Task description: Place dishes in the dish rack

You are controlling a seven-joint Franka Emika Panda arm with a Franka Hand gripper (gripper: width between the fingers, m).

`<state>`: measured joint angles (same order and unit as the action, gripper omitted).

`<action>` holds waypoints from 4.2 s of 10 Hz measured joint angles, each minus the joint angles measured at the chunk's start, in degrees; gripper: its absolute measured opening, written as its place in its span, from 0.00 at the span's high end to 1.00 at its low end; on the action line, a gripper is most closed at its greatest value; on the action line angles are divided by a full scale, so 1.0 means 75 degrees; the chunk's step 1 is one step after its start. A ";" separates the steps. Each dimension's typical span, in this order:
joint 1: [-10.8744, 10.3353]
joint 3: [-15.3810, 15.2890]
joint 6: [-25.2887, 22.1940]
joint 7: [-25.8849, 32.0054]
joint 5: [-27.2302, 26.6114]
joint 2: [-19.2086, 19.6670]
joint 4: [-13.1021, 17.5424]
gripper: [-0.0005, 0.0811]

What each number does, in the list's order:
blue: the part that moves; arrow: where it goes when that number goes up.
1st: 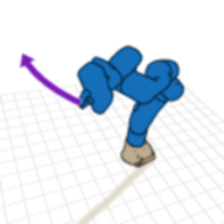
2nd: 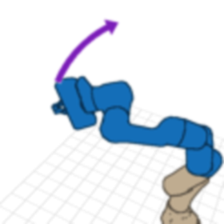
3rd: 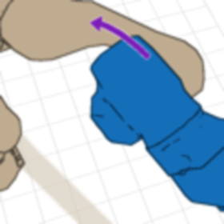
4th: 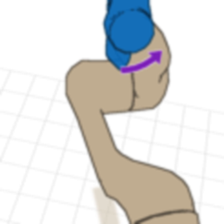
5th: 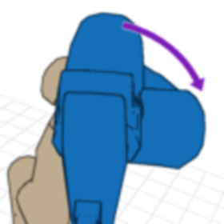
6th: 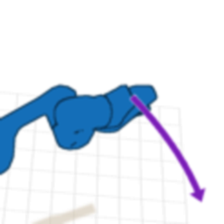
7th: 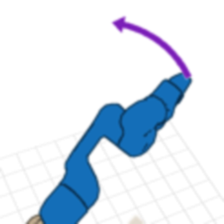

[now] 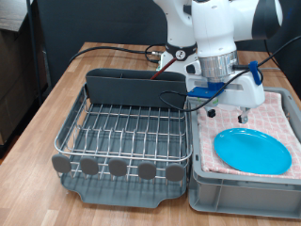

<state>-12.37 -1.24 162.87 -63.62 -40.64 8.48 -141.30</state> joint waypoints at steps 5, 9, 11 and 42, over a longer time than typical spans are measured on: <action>0.0044 -0.0150 0.0078 0.1193 -0.1052 0.0421 0.0313 0.01; 0.0045 -0.0191 0.0118 0.1615 -0.1465 0.0729 0.0586 0.01; 0.0045 -0.0242 0.0175 0.1787 -0.1634 0.0835 0.0686 0.01; -0.0937 0.1755 -0.1104 -0.2831 0.4945 -0.0966 0.0142 0.96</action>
<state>-19.40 11.92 154.59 -84.86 -3.56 1.24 -140.24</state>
